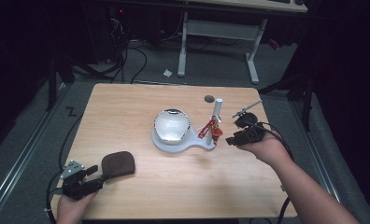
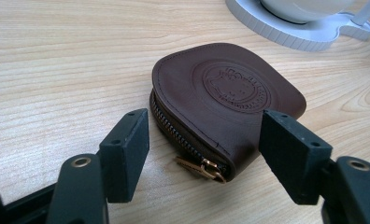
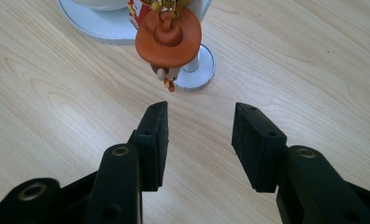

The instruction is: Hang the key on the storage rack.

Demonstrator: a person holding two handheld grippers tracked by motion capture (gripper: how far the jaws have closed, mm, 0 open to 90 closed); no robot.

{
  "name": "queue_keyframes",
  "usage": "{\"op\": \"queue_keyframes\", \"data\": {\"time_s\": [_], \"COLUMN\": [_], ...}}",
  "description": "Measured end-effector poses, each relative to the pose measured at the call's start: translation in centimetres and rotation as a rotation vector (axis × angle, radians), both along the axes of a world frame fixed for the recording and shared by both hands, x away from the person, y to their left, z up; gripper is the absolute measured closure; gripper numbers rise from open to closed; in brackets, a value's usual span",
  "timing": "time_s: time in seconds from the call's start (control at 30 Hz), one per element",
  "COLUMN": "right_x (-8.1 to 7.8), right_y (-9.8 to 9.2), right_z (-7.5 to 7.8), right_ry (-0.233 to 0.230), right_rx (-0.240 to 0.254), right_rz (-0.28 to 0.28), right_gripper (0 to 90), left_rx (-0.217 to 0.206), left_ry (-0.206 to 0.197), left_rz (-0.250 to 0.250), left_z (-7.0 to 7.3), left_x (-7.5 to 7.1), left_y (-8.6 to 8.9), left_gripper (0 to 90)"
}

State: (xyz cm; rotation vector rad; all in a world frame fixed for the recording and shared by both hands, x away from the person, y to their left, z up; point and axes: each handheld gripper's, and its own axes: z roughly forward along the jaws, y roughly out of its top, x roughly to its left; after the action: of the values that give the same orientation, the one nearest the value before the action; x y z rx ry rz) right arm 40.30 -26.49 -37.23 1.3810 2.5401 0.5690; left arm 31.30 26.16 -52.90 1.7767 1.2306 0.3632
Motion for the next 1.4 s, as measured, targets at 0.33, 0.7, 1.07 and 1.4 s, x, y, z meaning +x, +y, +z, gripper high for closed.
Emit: {"op": "queue_keyframes", "data": {"time_s": [0.33, 0.7, 1.07, 1.4], "right_x": [-1.7, -3.6, -5.0, -6.9], "right_y": [-0.6, -1.8, -2.9, -3.7], "right_z": [-0.7, -2.0, -4.5, -8.1], "right_ry": [-0.017, -0.081, -0.119, -0.193], "right_rx": [0.016, 0.026, 0.038, 0.054], "right_rz": [-0.001, -0.025, -0.038, -0.067], "right_gripper": [52.1, 48.5, 49.1, 49.6], "left_rx": [-0.014, -0.037, -0.04, -0.036], "left_ry": [0.004, 0.02, 0.026, 0.02], "left_rz": [0.0, -0.001, 0.0, 0.01], "left_z": [0.0, -0.1, 0.0, 0.0], "left_x": [0.0, 0.2, 0.3, 0.3], "left_y": [-0.1, -0.1, -0.2, -0.3], "left_gripper": [33.6, 33.3, 33.5, 33.4]}}
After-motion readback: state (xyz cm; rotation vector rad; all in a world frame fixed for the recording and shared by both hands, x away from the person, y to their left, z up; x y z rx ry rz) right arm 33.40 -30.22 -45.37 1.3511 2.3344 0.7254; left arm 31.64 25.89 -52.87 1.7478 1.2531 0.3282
